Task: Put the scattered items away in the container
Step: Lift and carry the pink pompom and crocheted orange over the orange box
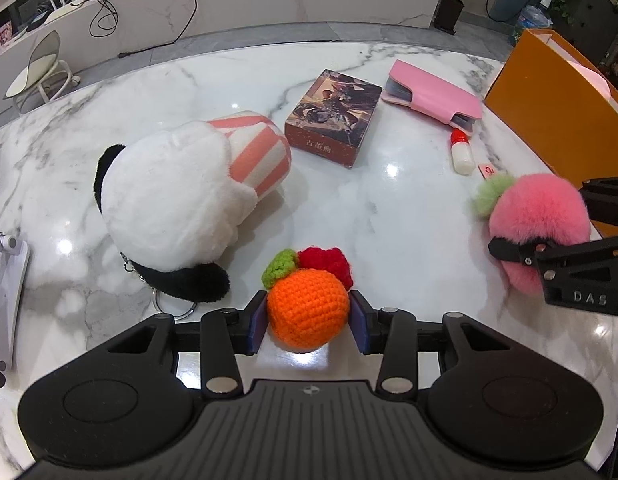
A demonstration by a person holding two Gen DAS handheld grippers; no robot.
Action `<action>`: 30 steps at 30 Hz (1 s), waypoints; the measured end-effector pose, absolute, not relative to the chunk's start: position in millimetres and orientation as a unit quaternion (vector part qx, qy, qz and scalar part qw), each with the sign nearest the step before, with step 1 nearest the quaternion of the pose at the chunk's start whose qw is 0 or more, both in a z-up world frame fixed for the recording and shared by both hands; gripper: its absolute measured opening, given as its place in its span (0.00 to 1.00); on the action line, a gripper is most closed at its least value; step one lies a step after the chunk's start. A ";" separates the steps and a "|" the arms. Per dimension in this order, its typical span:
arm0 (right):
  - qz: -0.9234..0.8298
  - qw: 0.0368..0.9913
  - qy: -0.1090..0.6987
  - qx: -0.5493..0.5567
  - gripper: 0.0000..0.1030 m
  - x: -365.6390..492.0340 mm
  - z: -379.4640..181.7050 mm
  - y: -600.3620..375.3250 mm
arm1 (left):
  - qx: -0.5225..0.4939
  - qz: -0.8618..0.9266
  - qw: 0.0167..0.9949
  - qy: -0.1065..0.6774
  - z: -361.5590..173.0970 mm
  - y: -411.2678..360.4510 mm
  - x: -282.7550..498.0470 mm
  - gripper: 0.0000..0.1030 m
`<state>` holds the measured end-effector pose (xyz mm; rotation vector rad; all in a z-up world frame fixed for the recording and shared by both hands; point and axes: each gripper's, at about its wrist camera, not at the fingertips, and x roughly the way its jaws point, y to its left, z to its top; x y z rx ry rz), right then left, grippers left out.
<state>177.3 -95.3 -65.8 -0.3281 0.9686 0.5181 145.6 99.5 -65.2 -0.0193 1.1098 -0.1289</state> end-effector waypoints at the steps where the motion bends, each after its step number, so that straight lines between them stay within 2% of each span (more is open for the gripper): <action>1: 0.246 0.841 0.458 -0.150 0.46 177.8 -63.9 -96.5 | -0.010 -0.062 0.848 0.526 -64.6 99.3 145.5 0.47; 30: 0.234 0.872 0.423 -0.078 0.46 191.9 -16.1 -128.9 | -0.018 -0.052 0.874 0.483 -22.8 91.5 145.2 0.47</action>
